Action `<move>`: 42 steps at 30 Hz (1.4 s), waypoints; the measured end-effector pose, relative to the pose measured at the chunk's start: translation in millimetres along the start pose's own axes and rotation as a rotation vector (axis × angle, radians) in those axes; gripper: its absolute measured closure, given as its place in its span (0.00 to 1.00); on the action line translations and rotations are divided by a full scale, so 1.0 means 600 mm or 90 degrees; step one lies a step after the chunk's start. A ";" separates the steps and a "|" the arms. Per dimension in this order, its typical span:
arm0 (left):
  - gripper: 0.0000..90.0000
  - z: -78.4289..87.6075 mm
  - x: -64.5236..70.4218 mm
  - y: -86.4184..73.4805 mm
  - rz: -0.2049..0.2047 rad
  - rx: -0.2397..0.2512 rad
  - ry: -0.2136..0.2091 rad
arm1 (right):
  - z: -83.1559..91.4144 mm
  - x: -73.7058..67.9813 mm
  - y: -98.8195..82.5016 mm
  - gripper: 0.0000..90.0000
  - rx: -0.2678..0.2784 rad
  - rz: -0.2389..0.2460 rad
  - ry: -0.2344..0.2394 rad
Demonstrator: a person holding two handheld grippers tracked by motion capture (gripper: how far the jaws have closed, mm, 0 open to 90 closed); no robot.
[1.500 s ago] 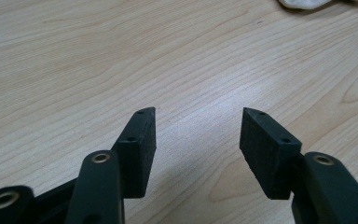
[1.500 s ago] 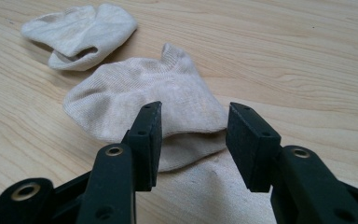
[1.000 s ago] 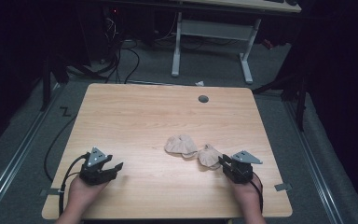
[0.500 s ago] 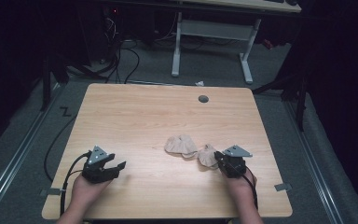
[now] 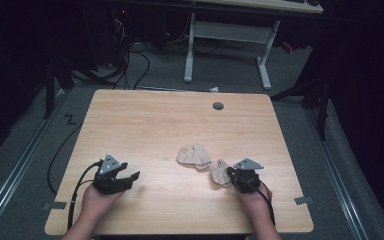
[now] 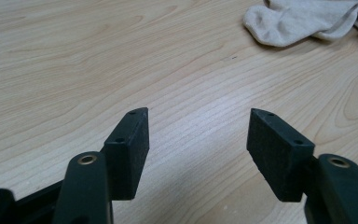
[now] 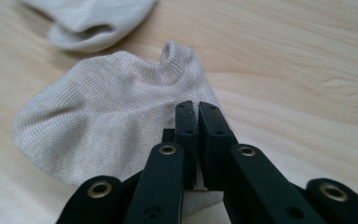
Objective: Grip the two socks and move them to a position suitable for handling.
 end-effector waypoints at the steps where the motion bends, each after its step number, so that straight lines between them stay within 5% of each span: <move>1: 0.44 0.000 0.001 0.001 -0.003 0.000 -0.001 | 0.003 -0.010 -0.004 0.96 0.001 0.000 0.011; 5: 0.44 -0.001 0.008 0.004 -0.009 0.002 -0.002 | 0.006 -0.054 -0.008 0.96 -0.005 0.018 0.043; 14: 0.44 0.001 0.015 0.006 -0.015 0.000 -0.010 | -0.029 -0.164 0.016 0.94 -0.023 0.117 0.124; 19: 0.44 0.002 0.023 0.003 -0.038 -0.005 -0.006 | -0.018 -0.189 0.032 0.85 0.000 0.148 0.124; 23: 0.44 0.007 0.022 0.003 -0.040 -0.002 -0.001 | 0.003 -0.215 0.039 0.74 0.039 0.160 0.167; 28: 0.44 0.005 0.018 0.005 -0.030 -0.001 0.000 | 0.000 -0.261 0.031 0.64 0.025 0.207 0.201; 37: 0.44 0.000 0.026 0.008 -0.039 -0.002 -0.007 | -0.005 -0.267 0.019 0.62 -0.006 0.235 0.176; 42: 0.44 0.002 0.024 0.009 -0.037 0.001 -0.004 | -0.007 -0.267 0.017 0.78 -0.018 0.237 0.175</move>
Point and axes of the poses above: each handheld gripper's, and its own axes: z roughly backward along the jaws, y roughly out of its top, x roughly to its right, the point moved 3 cm from there along -z, roughly forward along the jaws, and after that the axes turned 11 degrees about y, right-handed, at the moved point
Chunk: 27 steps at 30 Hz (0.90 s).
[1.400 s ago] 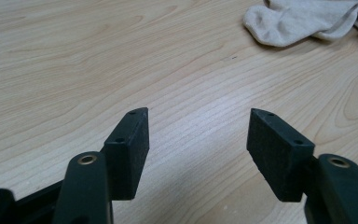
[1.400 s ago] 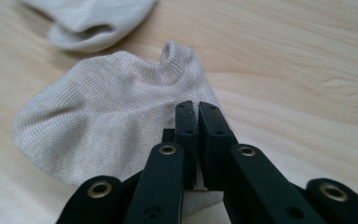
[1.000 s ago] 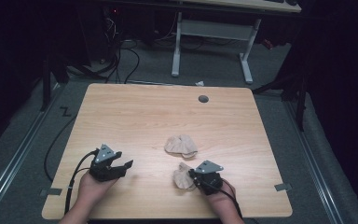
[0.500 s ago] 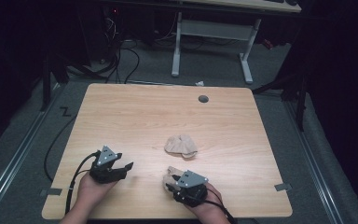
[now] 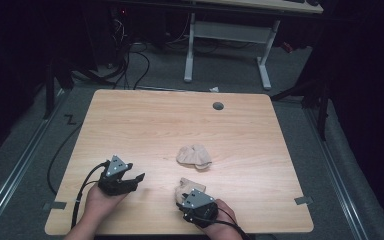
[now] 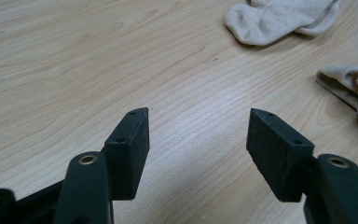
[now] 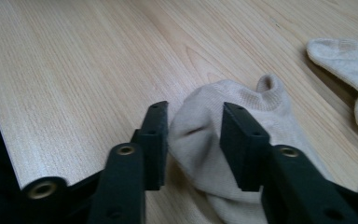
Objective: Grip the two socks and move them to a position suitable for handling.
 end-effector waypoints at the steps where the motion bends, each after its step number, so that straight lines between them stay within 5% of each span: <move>1: 0.44 0.000 0.000 0.000 0.000 -0.001 0.000 | 0.002 0.000 0.000 0.83 0.001 0.000 0.002; 5: 0.44 -0.001 0.000 -0.001 -0.001 -0.003 0.000 | 0.012 0.002 0.006 0.94 0.017 -0.001 -0.006; 14: 0.44 -0.003 0.003 -0.001 -0.007 -0.007 -0.002 | 0.060 0.029 0.030 0.93 0.102 -0.040 -0.023; 21: 0.44 -0.004 0.008 -0.001 -0.013 -0.009 -0.005 | 0.081 0.105 0.016 0.94 0.158 -0.148 -0.028; 27: 0.45 -0.005 0.008 -0.001 -0.016 -0.011 -0.004 | 0.089 0.161 -0.019 0.93 0.156 -0.216 -0.070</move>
Point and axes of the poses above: each handheld gripper's, and its own axes: z roughly backward along the jaws, y roughly out of its top, x roughly to its right, the point moved 3 cm from there along -z, roughly forward along the jaws, and after that the axes turned 11 degrees about y, right-handed, at the moved point
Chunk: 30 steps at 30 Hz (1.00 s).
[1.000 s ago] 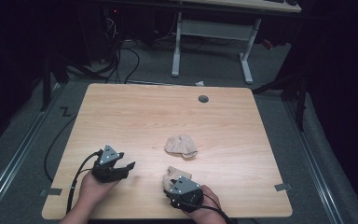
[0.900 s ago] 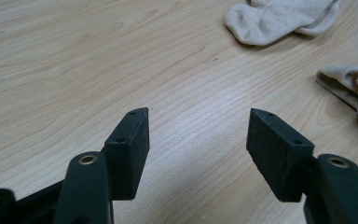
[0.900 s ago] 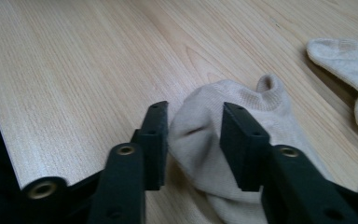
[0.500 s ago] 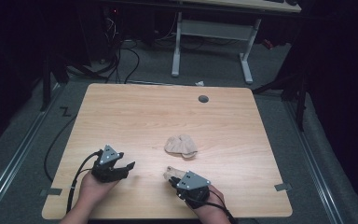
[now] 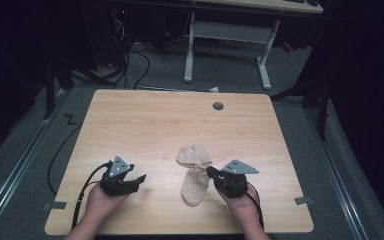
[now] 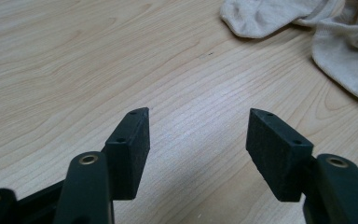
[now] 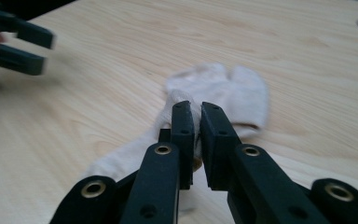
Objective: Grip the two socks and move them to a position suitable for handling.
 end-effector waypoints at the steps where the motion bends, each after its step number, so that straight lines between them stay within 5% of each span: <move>1: 0.45 0.000 0.000 0.000 0.000 0.001 0.000 | 0.000 0.007 -0.004 0.93 -0.005 -0.008 -0.007; 8: 0.45 0.001 0.002 0.001 -0.001 0.001 -0.004 | -0.004 0.032 -0.028 0.93 -0.050 -0.011 -0.041; 20: 0.46 0.008 0.019 0.004 -0.006 0.003 -0.026 | -0.027 0.003 -0.066 0.93 -0.131 -0.002 0.008; 22: 0.48 0.011 0.035 0.005 -0.008 0.004 -0.050 | -0.033 -0.006 -0.067 0.92 -0.135 0.010 0.017; 27: 0.59 0.016 0.113 0.004 -0.068 -0.011 -0.130 | -0.040 -0.017 -0.066 0.92 -0.144 0.033 0.016; 30: 0.74 0.020 0.156 0.006 -0.089 -0.019 -0.198 | -0.040 -0.016 -0.066 0.92 -0.144 0.031 0.018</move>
Point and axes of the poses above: each handheld gripper's, and its own axes: z roughly backward along the jaws, y roughly out of its top, x roughly to its right, the point moved 3 cm from there along -z, roughly forward along the jaws, and after that the axes turned 11 degrees about y, right-handed, at the moved point
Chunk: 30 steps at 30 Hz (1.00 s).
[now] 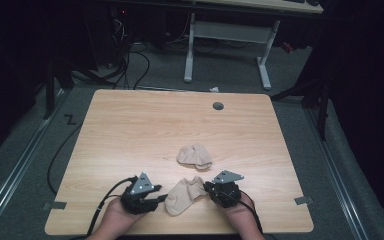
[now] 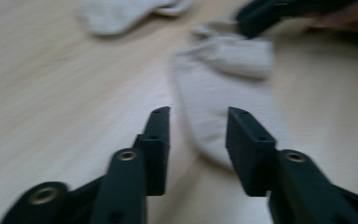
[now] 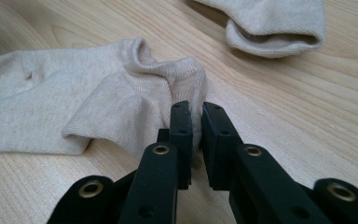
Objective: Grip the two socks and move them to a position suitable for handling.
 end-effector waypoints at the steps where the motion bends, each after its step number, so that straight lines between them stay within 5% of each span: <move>1: 0.80 -0.004 0.011 0.002 -0.008 -0.009 -0.013 | 0.000 0.000 0.000 0.92 0.001 -0.001 0.000; 4: 0.87 -0.018 0.031 -0.001 -0.039 -0.038 -0.030 | 0.001 0.001 -0.001 0.92 -0.001 0.001 -0.002; 7: 0.87 -0.029 0.026 -0.010 -0.061 -0.067 -0.002 | 0.002 0.002 -0.001 0.92 0.000 0.004 -0.003; 13: 0.87 -0.028 -0.025 -0.017 -0.024 -0.072 0.066 | 0.004 0.000 -0.002 0.92 -0.006 0.004 0.002; 17: 0.85 -0.024 -0.039 -0.022 0.017 -0.069 0.075 | 0.004 -0.011 -0.005 0.92 -0.010 0.008 0.013; 23: 0.83 -0.019 -0.036 -0.024 0.011 -0.073 0.071 | 0.008 -0.027 -0.004 0.86 -0.012 0.018 0.018; 27: 0.76 -0.007 -0.050 -0.016 0.000 -0.042 0.078 | 0.018 -0.028 0.002 0.78 0.024 0.015 0.015; 30: 0.71 0.003 -0.072 -0.014 0.016 -0.019 0.100 | 0.020 -0.021 0.006 0.74 0.043 0.015 0.002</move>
Point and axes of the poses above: each handheld gripper's, and its own axes: z roughly backward along the jaws, y roughly out of its top, x roughly to its right, the point moved 3 cm from there along -z, roughly forward along the jaws, and after that the axes turned 11 degrees about y, right-handed, at the moved point
